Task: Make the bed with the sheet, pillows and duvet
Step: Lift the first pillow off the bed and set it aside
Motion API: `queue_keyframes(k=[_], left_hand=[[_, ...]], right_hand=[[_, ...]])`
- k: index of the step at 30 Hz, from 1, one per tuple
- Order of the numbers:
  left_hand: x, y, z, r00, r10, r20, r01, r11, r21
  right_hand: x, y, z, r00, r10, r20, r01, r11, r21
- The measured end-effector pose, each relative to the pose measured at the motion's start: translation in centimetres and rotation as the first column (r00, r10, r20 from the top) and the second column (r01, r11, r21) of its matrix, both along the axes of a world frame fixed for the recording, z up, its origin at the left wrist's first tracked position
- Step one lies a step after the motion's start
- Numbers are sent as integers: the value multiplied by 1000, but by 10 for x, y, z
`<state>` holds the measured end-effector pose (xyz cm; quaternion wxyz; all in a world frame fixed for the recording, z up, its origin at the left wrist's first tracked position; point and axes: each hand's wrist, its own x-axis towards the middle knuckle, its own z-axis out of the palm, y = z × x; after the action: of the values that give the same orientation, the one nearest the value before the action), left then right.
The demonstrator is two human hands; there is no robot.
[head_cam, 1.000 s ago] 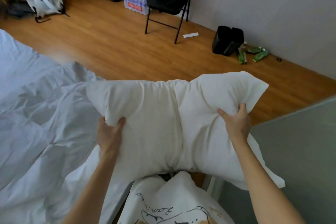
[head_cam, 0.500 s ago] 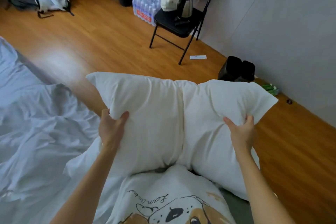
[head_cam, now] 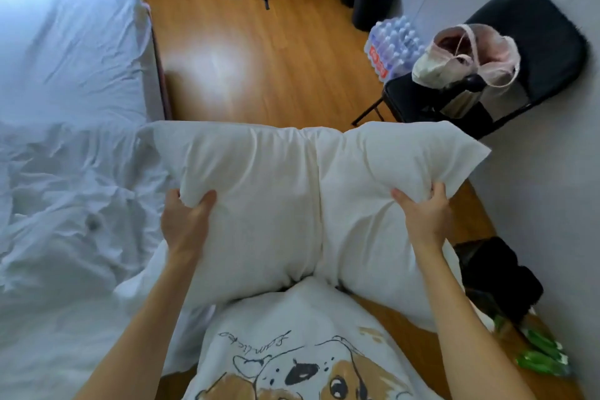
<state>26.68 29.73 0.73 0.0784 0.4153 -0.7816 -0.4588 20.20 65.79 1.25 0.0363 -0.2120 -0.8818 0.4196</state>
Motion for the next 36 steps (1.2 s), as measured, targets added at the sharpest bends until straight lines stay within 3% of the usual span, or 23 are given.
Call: queue_keyframes(k=[10,17,24,30,36], left_hand=[[-151,-27,-13,956,289,39,-289,957,-19],[-359,-90,-16,970,242,-12,-241,969,44],[-554,-159,24,978,189,-88,-193,980,-45],[-696,-196,13,959,272,-83,-275,961,-31],[-836,-221,-8,885,462,-59,-463,887,3]], right_hand=[[-231,-57,-27,967,244,74,-241,969,-48],[-434,-124,-24,974,220,55,-221,975,-1],[-617,-168,6,989,146,-19,-146,989,-16],[-785,-219,-15,973,230,-14,-230,971,-66],[-990,-293,-26,918,396,-28,-397,915,-69]])
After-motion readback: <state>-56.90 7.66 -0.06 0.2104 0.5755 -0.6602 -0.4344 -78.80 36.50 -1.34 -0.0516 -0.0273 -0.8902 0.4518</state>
